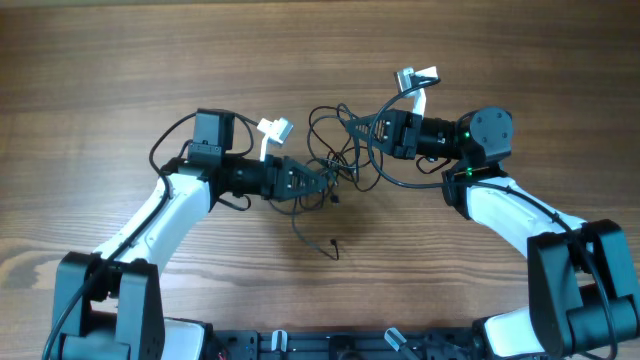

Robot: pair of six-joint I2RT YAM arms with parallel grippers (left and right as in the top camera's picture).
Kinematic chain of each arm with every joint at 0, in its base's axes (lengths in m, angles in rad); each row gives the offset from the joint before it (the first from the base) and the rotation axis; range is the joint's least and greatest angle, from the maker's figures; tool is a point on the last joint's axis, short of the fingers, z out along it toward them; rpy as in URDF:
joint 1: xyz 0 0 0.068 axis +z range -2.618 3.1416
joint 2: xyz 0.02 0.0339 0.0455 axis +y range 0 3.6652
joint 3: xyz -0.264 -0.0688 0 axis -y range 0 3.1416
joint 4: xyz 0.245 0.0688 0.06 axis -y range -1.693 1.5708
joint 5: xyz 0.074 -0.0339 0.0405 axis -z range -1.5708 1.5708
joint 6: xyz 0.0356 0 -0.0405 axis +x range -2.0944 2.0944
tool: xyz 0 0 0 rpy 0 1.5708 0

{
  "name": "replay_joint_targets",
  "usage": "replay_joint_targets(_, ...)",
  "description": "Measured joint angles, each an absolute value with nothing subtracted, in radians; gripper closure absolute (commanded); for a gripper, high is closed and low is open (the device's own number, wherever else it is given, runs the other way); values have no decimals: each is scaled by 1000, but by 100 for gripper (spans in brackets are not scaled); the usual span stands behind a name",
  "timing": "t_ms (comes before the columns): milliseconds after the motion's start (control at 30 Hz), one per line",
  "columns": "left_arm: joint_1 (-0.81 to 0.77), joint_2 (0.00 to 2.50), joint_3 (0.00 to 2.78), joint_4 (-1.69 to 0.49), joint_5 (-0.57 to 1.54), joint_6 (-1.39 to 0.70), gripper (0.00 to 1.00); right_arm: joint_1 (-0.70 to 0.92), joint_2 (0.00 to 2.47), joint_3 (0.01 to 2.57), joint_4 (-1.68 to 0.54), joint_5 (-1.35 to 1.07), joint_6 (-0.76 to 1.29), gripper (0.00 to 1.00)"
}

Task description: Untangle cables

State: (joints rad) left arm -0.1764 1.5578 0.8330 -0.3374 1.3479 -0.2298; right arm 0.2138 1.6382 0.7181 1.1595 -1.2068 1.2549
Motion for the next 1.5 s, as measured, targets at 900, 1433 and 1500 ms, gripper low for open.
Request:
replay_joint_targets(900,-1,1346,841,-334,1070,-281,31,214,1640,718,1510,-1305,1433,96)
replay_joint_targets(1433,-178,1341,842,-379,1081,-295,51,215,1640,718,1579,-1309,1665,96)
replay_joint_targets(1500,-194,1341,842,-378,1063,-295,51,227,1640,718,1579,-1309,1675,95)
